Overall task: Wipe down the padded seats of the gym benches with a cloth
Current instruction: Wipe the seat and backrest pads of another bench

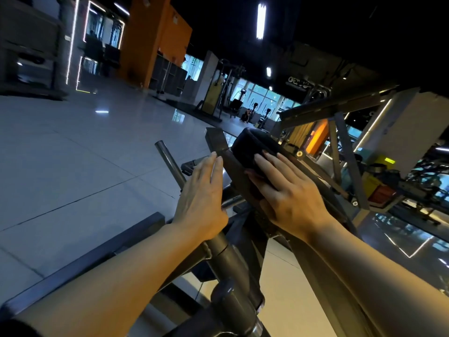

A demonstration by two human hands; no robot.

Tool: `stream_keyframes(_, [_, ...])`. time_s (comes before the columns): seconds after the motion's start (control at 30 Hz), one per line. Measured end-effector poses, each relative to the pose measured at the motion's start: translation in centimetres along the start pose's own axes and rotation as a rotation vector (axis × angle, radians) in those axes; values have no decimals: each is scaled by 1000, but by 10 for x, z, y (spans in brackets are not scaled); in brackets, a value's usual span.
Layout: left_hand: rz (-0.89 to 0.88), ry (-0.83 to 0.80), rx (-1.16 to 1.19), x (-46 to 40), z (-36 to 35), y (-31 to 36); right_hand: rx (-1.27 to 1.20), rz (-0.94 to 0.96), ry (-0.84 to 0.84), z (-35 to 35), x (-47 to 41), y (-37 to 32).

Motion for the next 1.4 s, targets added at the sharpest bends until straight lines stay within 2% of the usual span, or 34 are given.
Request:
stream_keyframes(0.17, [-40,11,7,-2,0,7,75,0,3,-1,12,2])
stream_keyframes(0.4, [-56,52,57,-2,2,10,162,-61,23,-11,-55,-12])
stream_keyframes(0.5, [-41,33,42,-2,1,6,82,-92,1,-12,-68,-12])
stream_keyframes(0.97, [-101,-6,-17,-2,-2,9,72,-29,-5,-11,18,3])
stream_keyframes(1.13, [-101,3,0,-2,-3,11,88,-30,41,-7,33,3])
stream_keyframes(1.4, [-97,33,-21,-2,-2,15,91,-60,27,-15,-39,-10])
Point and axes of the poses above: each hand's wrist, its own x-axis away from the middle knuckle, its own z-axis out of the back of the hand, y = z × x, the point moved 10 cm from there along -x, towards the middle knuckle, and after that the axes turned 3 degrees about -z, right-handed, at the moved point
